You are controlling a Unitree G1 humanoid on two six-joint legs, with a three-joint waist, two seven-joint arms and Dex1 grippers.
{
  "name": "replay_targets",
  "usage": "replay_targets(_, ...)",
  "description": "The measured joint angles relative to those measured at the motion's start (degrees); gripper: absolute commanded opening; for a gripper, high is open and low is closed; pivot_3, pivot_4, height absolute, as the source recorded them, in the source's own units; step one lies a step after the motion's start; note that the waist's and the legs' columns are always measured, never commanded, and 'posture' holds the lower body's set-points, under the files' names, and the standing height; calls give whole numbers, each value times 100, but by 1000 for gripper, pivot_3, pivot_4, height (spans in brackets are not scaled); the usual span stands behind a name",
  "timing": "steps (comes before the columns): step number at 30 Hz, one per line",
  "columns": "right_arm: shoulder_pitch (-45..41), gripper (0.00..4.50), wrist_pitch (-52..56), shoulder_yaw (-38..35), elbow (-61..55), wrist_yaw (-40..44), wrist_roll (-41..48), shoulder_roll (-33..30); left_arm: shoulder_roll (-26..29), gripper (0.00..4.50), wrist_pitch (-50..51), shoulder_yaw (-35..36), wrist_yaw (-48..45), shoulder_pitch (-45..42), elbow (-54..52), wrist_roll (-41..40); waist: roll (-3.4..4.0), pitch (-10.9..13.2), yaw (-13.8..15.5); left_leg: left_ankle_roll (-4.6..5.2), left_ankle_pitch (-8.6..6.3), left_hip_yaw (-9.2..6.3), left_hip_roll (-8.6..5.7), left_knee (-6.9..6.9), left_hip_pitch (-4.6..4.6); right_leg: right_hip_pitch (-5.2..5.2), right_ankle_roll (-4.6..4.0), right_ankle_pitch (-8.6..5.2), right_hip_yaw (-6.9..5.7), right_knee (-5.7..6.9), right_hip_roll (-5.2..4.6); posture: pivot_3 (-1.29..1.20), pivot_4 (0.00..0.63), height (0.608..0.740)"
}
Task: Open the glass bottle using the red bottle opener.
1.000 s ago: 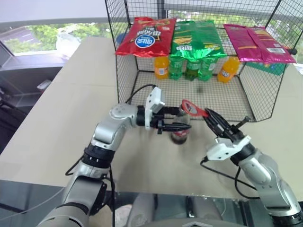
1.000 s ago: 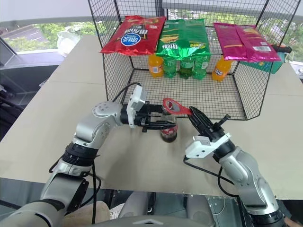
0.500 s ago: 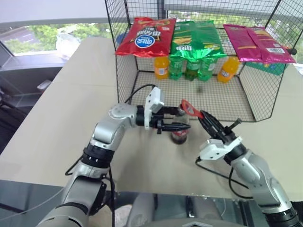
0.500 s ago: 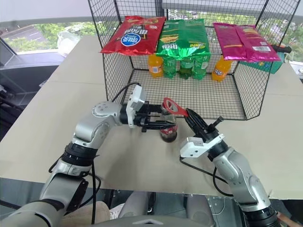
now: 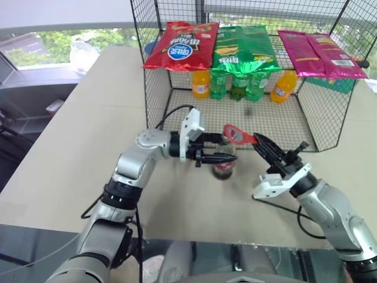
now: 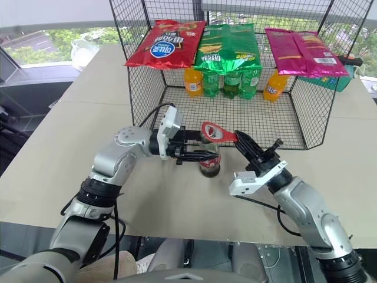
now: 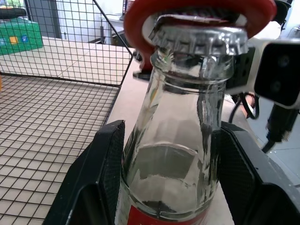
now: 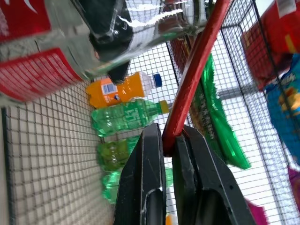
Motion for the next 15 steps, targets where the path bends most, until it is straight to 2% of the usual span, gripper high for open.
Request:
replay_targets(7,-221,0,-146,-409,-163,410,285,-798,-37,2231,-8,-80,-8,-77,36,51,0,0,7,0,0,0,0,0,-1,1,0,0,-1,-2,-1,0,150,740)
replay_targets(15,-387,0,-315,-714,-144,627,620,-1241,-95,2231,-70,-157,-44,-175,157,83,0,0,6,0,0,0,0,0,-1,2,0,0,-1,-2,-1,0,150,740)
